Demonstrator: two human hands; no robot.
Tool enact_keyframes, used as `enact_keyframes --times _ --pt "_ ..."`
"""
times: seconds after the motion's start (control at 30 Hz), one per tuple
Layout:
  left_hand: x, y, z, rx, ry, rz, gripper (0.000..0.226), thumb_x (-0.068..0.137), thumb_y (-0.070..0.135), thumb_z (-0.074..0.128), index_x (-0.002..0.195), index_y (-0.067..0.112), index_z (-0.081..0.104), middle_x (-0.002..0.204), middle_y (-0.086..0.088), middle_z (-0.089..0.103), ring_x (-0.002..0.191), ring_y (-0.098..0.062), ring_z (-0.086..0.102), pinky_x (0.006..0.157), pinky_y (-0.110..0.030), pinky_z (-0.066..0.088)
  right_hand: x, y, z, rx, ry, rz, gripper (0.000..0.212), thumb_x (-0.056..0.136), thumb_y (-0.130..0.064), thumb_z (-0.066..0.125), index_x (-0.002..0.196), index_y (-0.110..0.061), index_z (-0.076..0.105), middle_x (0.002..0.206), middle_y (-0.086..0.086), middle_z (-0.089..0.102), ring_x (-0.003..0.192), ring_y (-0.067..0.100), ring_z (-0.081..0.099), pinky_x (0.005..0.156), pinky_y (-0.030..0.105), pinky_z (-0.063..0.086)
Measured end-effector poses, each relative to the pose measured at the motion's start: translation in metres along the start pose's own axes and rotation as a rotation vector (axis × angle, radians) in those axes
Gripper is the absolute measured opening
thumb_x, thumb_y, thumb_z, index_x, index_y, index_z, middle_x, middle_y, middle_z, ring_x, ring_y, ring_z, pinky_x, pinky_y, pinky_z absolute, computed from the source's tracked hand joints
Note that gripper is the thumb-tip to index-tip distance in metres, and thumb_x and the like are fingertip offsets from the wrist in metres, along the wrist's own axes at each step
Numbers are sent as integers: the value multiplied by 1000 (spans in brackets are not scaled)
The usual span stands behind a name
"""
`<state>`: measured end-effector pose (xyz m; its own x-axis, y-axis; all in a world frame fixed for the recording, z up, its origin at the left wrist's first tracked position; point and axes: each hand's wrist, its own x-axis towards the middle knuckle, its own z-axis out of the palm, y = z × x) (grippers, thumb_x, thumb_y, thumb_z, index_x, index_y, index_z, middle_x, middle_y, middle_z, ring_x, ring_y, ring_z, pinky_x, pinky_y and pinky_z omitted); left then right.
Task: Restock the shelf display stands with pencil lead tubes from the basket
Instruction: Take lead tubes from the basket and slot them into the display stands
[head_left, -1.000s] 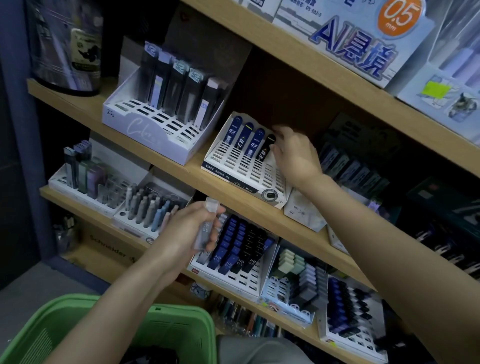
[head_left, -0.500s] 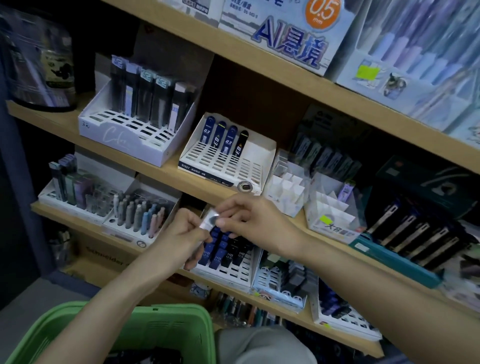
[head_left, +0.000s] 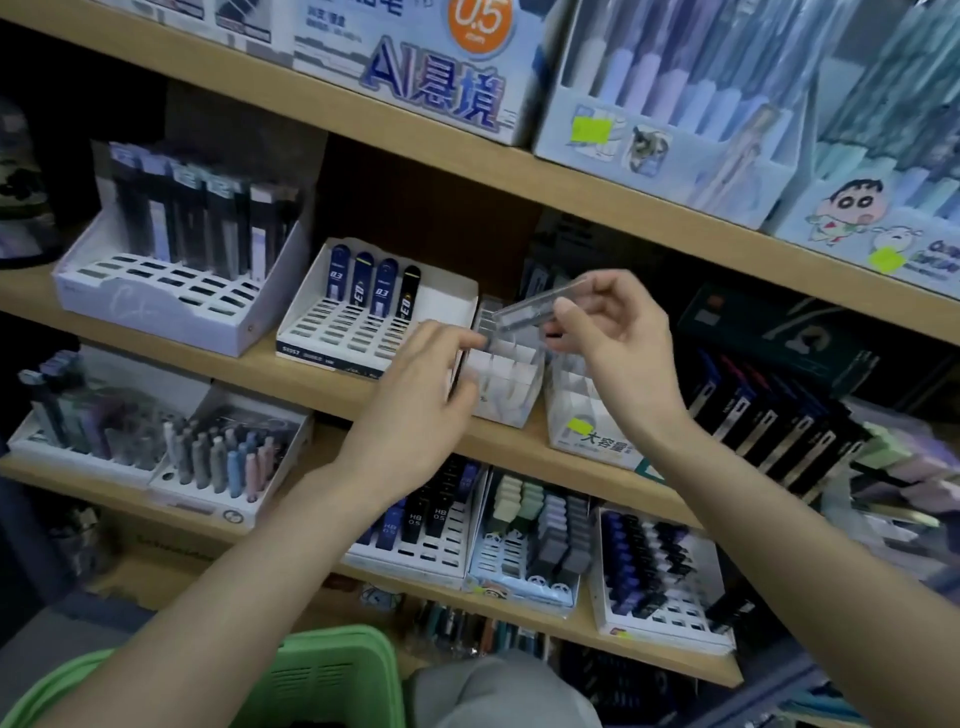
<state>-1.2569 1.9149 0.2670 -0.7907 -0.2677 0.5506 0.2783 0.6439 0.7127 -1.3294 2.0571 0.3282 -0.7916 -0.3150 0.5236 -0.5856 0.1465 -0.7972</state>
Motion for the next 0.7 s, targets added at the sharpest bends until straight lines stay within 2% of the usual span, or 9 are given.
enact_keyframes --times 0.13,0.2,0.3,0.4,0.53,0.57,0.63,0.7 --pt "5 -6 21 236 -178 142 37 95 13 47 133 15 46 128 5 44 119 -6 38 98 -14 26 19 24 6 -292 -41 -98 9 89 -13 62 93 -18 56 83 5 64 78 16 66 75 37 57" --pt "4 -8 27 329 -229 160 40 95 13 45 136 13 43 131 2 43 124 -10 36 104 -20 25 27 33 13 -422 -64 -183 10 89 -16 63 91 -22 55 82 0 62 76 12 63 75 29 54" --pt "3 -10 29 369 -237 167 41 96 13 44 136 13 43 131 2 42 123 -10 36 103 -20 25 38 37 18 -537 -105 -256 6 90 -16 62 94 -19 58 84 -4 60 75 9 61 71 18 49" --pt "3 -10 27 375 -245 190 42 95 13 45 137 13 42 130 3 42 122 -8 35 99 -16 24 48 41 20 -604 -164 -247 13 90 -17 62 102 -15 64 82 -5 60 74 7 60 73 19 49" --pt "3 -11 26 379 -251 199 44 95 14 46 139 14 41 132 4 41 124 -7 34 102 -17 25 55 50 26 -672 -354 -197 20 93 -19 59 108 -10 68 87 -3 62 80 8 58 82 25 49" --pt "3 -12 26 381 -251 203 44 95 14 46 139 14 41 133 4 41 124 -7 34 101 -17 25 55 51 28 -670 -370 -194 21 94 -18 56 109 -9 68 89 -2 62 81 8 57 82 23 47" --pt "3 -12 26 388 -250 212 44 95 14 46 139 14 41 133 4 41 124 -6 34 100 -15 24 55 53 31 -651 -333 -213 22 94 -17 56 110 -8 69 94 -1 57 83 6 51 75 7 38" --pt "3 -13 26 396 -254 218 45 96 15 45 140 15 39 134 5 40 124 -5 32 97 -12 22 53 53 34 -593 -273 -214 19 90 -15 63 107 -9 69 91 -2 56 78 5 52 70 0 37"
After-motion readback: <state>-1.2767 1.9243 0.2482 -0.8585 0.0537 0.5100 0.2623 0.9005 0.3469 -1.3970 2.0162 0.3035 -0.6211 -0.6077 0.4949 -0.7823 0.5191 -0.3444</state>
